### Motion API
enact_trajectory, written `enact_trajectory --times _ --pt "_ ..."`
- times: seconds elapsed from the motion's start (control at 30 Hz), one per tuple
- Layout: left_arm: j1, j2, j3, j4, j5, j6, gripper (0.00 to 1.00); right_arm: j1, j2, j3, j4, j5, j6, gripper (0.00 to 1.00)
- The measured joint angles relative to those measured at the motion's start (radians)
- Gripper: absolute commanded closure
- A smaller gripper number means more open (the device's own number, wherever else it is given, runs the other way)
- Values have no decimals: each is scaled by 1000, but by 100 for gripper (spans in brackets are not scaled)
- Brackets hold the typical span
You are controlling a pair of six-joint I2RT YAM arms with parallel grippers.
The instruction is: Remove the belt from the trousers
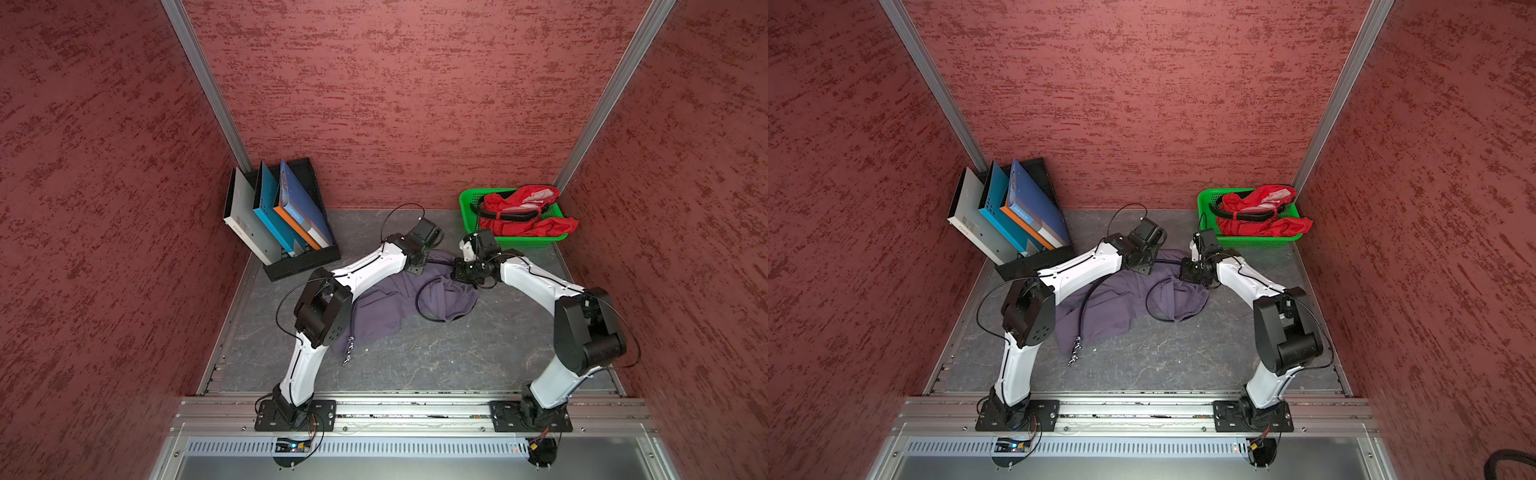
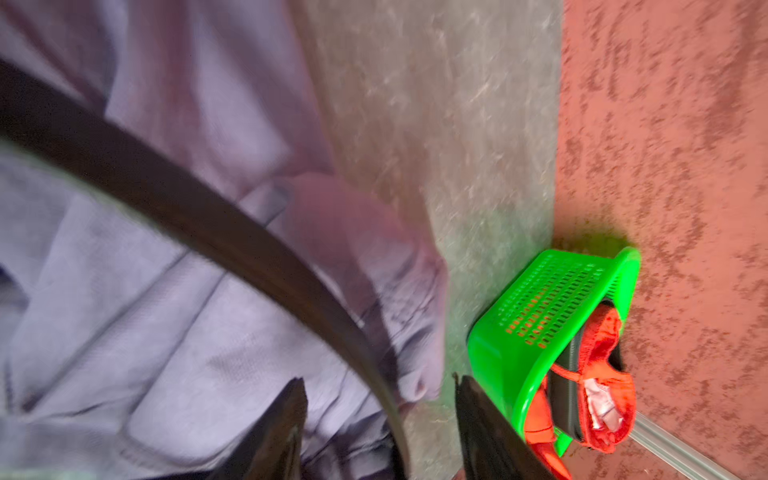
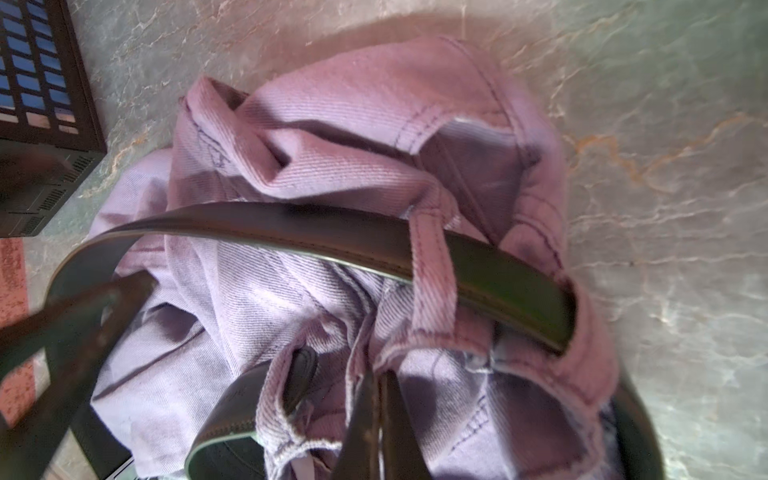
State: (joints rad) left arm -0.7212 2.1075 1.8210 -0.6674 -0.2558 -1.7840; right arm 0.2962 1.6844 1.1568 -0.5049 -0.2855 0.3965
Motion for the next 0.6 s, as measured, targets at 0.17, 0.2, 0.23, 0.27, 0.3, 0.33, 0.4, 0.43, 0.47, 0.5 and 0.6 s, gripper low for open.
enact_trajectory --times 0.17,0.2,0.23,0.27,0.3,0.33,0.4,0.43,0.47,0.5,0.6 --pt "18 20 35 10 -18 0 36 2 -31 -8 -1 -3 0 100" --pt "20 26 39 11 -18 0 36 2 -37 -8 -1 -3 0 100" --pt "21 31 42 11 -18 0 36 2 -40 -8 -1 -3 0 100" --pt "21 35 42 11 -17 0 36 2 -43 -8 -2 -3 0 100" --pt "21 39 42 9 -15 -2 36 2 -45 -8 -2 -3 0 100" --pt "19 42 42 8 -15 -3 37 2 -46 -8 -2 -3 0 100" --pt "16 43 40 8 -14 -7 41 2 -47 -8 -2 -3 0 100" --pt "13 43 37 11 -13 -7 43 2 -47 -8 -2 -3 0 100" --pt "10 43 32 14 -12 -10 45 2 -47 -8 -2 -3 0 100" --pt "8 43 26 18 -11 -13 48 2 -47 -8 -2 -3 0 100" --pt "4 43 -14 35 -6 -18 62 2 -47 -8 -2 -3 0 100"
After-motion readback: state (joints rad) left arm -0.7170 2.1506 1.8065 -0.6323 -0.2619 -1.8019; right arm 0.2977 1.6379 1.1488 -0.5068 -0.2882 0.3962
